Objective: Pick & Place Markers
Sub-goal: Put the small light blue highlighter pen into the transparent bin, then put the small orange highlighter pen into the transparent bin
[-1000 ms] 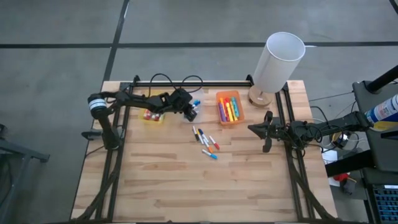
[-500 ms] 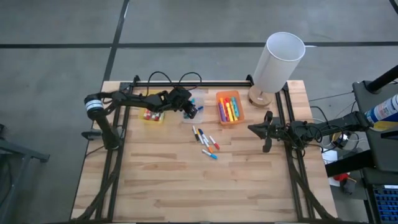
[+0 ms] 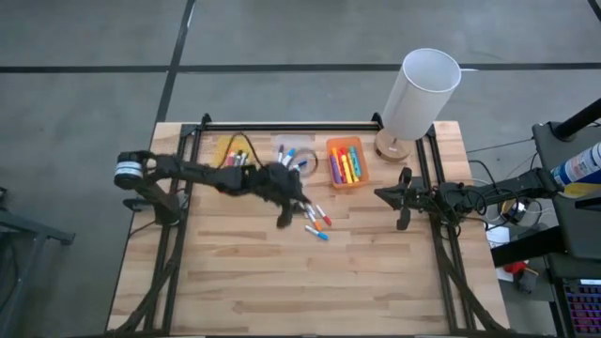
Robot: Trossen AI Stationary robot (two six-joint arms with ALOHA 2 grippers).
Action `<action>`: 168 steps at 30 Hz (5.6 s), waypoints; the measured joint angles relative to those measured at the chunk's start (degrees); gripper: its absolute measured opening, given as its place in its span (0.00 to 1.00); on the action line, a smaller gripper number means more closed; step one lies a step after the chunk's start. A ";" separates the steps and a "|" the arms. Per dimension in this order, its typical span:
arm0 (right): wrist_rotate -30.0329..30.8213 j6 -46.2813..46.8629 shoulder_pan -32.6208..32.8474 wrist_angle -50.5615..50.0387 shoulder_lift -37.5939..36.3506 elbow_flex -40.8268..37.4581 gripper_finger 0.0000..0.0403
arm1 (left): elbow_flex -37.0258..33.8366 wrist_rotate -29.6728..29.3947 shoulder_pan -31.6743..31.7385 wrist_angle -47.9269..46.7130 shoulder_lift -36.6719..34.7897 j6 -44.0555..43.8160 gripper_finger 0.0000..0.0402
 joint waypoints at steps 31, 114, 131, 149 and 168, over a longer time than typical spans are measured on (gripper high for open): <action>-0.01 0.00 0.00 0.00 0.00 0.00 0.02 | 5.11 -13.44 -11.15 2.61 21.03 7.45 0.32; -0.02 -0.01 0.00 0.00 0.00 0.00 0.02 | 3.65 -23.29 22.16 -17.17 5.98 -15.53 0.08; 0.00 0.01 0.00 0.00 0.00 0.00 0.02 | 4.07 -24.73 21.74 -17.68 6.38 -20.21 0.27; 0.00 0.02 0.00 0.00 0.02 0.00 0.02 | 7.93 -22.66 10.13 -12.90 -1.08 -12.12 0.28; -0.02 0.01 0.00 0.00 0.00 0.00 0.02 | 6.96 -20.38 -8.56 -3.25 -3.62 -9.63 0.28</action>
